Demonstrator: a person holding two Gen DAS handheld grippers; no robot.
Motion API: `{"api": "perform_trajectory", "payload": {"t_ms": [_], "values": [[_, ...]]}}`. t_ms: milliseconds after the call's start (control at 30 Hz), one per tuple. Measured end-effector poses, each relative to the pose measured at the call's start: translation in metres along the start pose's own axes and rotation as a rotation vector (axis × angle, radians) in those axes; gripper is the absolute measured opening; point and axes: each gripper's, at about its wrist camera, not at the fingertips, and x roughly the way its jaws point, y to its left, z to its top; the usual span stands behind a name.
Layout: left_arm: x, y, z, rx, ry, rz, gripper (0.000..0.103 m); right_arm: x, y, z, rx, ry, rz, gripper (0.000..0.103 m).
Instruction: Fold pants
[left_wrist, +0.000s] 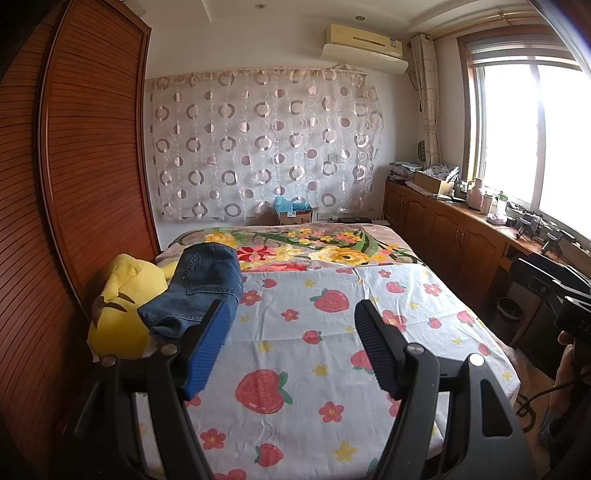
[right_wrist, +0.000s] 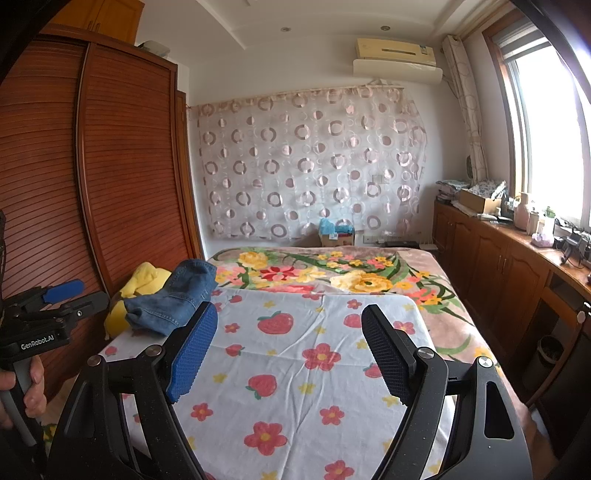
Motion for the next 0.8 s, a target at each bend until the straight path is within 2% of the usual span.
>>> {"api": "perform_trajectory", "payload": {"t_ms": [800], "values": [[0.0002, 0.0, -0.0015, 0.0, -0.002, 0.0, 0.07, -0.0016, 0.0012, -0.0017, -0.005, -0.001, -0.004, 0.082]]}}
